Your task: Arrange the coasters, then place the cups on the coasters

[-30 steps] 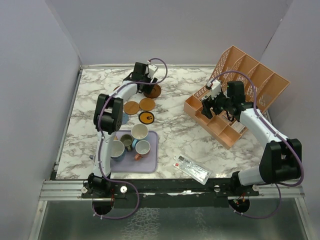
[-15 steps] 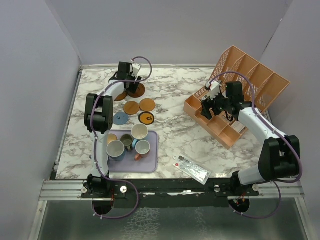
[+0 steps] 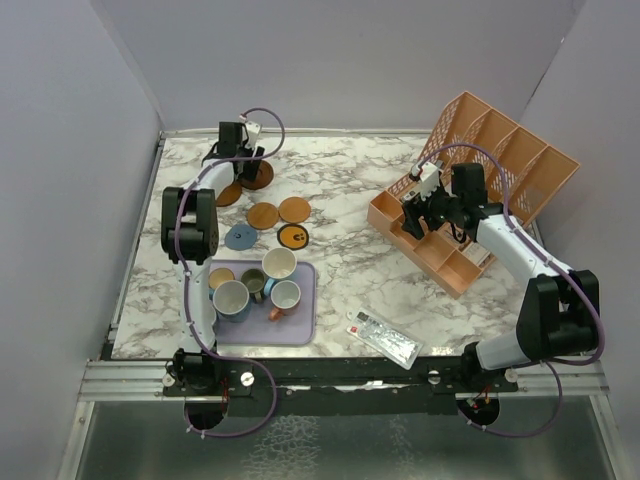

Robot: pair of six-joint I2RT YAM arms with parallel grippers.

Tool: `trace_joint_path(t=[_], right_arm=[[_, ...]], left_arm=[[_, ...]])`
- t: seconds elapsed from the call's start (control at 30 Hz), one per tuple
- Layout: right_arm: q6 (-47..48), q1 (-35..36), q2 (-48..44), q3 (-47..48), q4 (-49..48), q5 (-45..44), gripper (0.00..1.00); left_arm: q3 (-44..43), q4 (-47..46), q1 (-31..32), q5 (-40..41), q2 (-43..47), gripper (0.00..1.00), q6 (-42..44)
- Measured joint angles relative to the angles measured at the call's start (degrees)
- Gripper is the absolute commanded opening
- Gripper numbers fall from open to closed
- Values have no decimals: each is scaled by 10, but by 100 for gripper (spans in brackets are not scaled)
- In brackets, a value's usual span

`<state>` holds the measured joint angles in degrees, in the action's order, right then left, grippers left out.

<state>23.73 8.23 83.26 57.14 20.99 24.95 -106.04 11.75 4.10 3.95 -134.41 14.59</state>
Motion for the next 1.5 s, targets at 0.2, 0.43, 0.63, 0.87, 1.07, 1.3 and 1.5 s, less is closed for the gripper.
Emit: trace_joint_path(t=[0.2, 0.43, 0.63, 0.87, 1.07, 1.3, 1.5], right_arm=[[1, 0, 0, 0, 0, 0, 76], [1, 0, 0, 0, 0, 0, 76], [1, 0, 0, 0, 0, 0, 76], [2, 0, 0, 0, 0, 0, 76], [5, 0, 0, 0, 0, 1, 76], [6, 0, 4, 0, 2, 3, 76], [6, 0, 4, 0, 4, 4, 76]], left_arm=[[50, -15, -30, 0, 30, 75, -5], [62, -16, -62, 0, 39, 82, -14], [106, -6, -71, -16, 76, 86, -23], [215, 4, -85, -81, 177, 86, -23], [256, 7, -108, -134, 197, 86, -26], [258, 29, -118, -177, 188, 86, -35], [258, 46, -117, -198, 182, 86, -42]])
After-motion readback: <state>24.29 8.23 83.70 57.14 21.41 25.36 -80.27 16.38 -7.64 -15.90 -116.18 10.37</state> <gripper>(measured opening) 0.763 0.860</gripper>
